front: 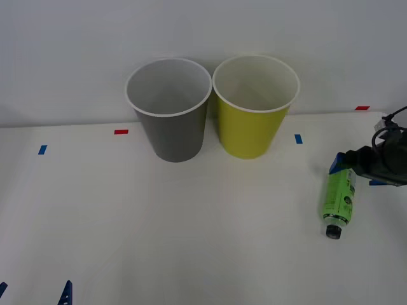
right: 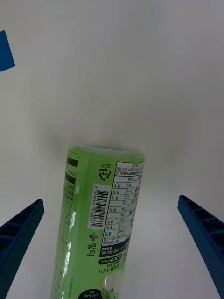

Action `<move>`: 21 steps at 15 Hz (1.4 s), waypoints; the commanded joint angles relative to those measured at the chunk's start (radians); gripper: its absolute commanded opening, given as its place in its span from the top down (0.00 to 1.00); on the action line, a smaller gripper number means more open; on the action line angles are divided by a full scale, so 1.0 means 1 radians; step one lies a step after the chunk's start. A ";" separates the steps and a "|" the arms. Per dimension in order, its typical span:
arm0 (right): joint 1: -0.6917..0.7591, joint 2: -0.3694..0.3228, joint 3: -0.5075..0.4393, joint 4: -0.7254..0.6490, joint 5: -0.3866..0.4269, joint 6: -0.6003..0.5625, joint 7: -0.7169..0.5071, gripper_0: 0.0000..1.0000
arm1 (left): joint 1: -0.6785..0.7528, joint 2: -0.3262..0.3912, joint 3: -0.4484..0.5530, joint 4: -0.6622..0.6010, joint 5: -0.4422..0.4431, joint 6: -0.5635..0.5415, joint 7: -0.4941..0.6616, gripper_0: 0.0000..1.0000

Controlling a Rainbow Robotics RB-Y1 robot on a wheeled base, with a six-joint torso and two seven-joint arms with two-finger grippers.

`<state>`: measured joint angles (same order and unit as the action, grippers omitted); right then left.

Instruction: Put cans in the gray bin and PET bottles in the light green bin.

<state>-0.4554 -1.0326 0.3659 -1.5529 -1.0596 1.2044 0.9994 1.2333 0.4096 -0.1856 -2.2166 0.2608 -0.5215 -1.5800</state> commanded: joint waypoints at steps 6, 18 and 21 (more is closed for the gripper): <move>-0.029 0.000 0.073 0.033 0.003 -0.005 -0.024 0.00 | 0.000 0.000 0.000 0.000 0.000 0.000 0.000 0.00; -0.043 0.049 0.091 0.071 0.058 -0.023 -0.088 0.00 | 0.000 0.000 0.000 0.000 0.000 0.000 0.000 0.00; -0.051 0.060 0.090 0.076 0.061 -0.025 -0.088 0.00 | 0.000 0.000 0.000 0.000 0.000 0.000 0.000 0.00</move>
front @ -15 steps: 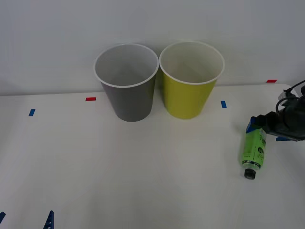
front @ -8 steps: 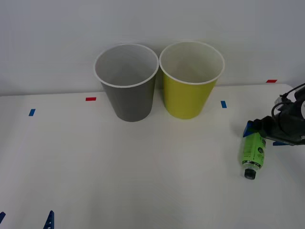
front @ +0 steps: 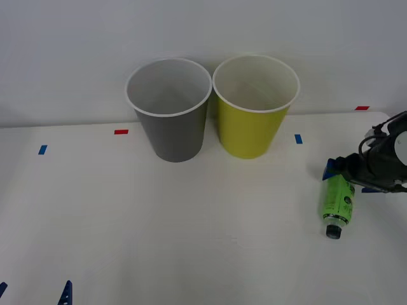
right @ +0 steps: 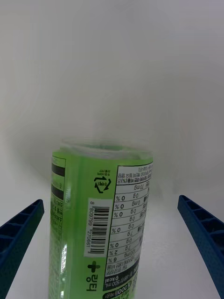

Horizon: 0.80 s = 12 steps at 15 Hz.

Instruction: Put cans in the gray bin and PET bottles in the light green bin.

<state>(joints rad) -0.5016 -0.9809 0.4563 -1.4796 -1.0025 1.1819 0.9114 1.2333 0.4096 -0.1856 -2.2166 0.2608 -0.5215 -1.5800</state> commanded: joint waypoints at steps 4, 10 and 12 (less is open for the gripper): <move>-0.005 0.042 -0.001 0.002 0.071 -0.012 -0.011 0.96 | 0.000 0.000 0.000 0.000 0.000 0.000 0.000 0.00; -0.005 0.042 -0.001 0.002 0.067 -0.010 -0.011 1.00 | 0.000 0.000 0.000 0.000 0.000 0.000 0.000 0.00; -0.005 0.042 -0.001 0.002 0.068 -0.010 -0.009 1.00 | 0.000 0.000 0.000 0.000 0.000 0.000 0.000 0.00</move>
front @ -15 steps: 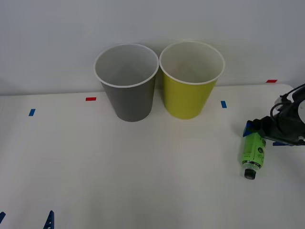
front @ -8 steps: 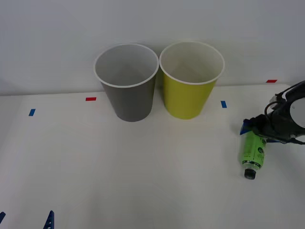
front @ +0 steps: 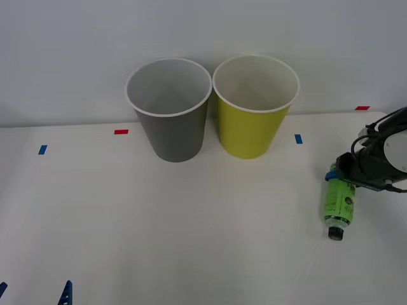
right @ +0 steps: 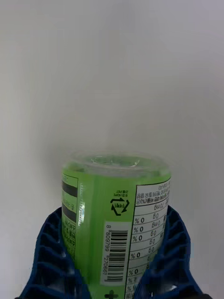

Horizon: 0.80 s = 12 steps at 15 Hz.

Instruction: Put cans in the gray bin and PET bottles in the light green bin.

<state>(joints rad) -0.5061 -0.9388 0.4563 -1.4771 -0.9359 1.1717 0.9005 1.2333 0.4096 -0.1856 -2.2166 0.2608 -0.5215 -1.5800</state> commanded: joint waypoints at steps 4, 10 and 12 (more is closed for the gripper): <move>0.020 0.000 -0.002 -0.020 0.031 -0.047 0.012 1.00 | 0.000 0.000 0.000 0.000 0.000 0.000 0.000 0.00; 0.178 0.035 -0.180 -0.166 0.112 -0.078 0.035 1.00 | 0.000 0.000 0.000 0.000 0.000 0.000 0.000 0.00; 0.227 0.086 -0.261 -0.209 0.161 -0.078 0.086 1.00 | 0.000 0.000 0.000 0.000 0.000 0.000 0.000 0.00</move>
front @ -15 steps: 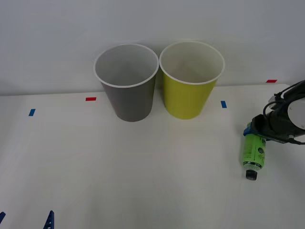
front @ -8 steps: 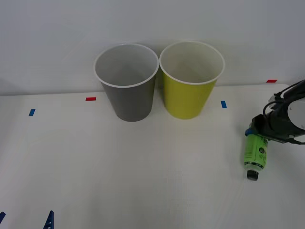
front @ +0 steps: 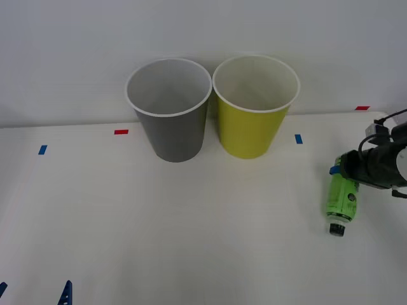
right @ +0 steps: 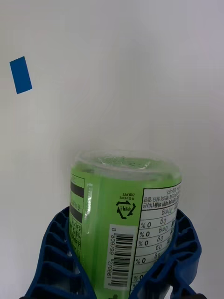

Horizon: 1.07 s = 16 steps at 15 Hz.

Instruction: Put cans in the gray bin and PET bottles in the light green bin.

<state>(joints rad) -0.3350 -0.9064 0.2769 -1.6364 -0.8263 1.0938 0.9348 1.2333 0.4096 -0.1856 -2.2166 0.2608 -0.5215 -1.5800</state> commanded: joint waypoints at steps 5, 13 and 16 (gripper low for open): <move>0.223 0.215 -0.314 -0.224 0.133 0.000 0.254 1.00 | 0.000 0.000 0.000 0.000 0.000 0.000 0.000 0.00; 0.395 0.408 -0.545 -0.553 0.170 -0.032 0.565 1.00 | 0.000 0.000 0.000 0.000 0.000 0.000 0.000 0.00; 0.406 0.460 -0.596 -0.619 0.151 -0.075 0.684 1.00 | 0.000 0.000 0.000 0.000 0.000 0.000 0.000 0.00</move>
<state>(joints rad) 0.0668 -0.4647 -0.3029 -2.2321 -0.6668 1.0348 1.5903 1.2333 0.4096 -0.1856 -2.2166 0.2608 -0.5215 -1.5800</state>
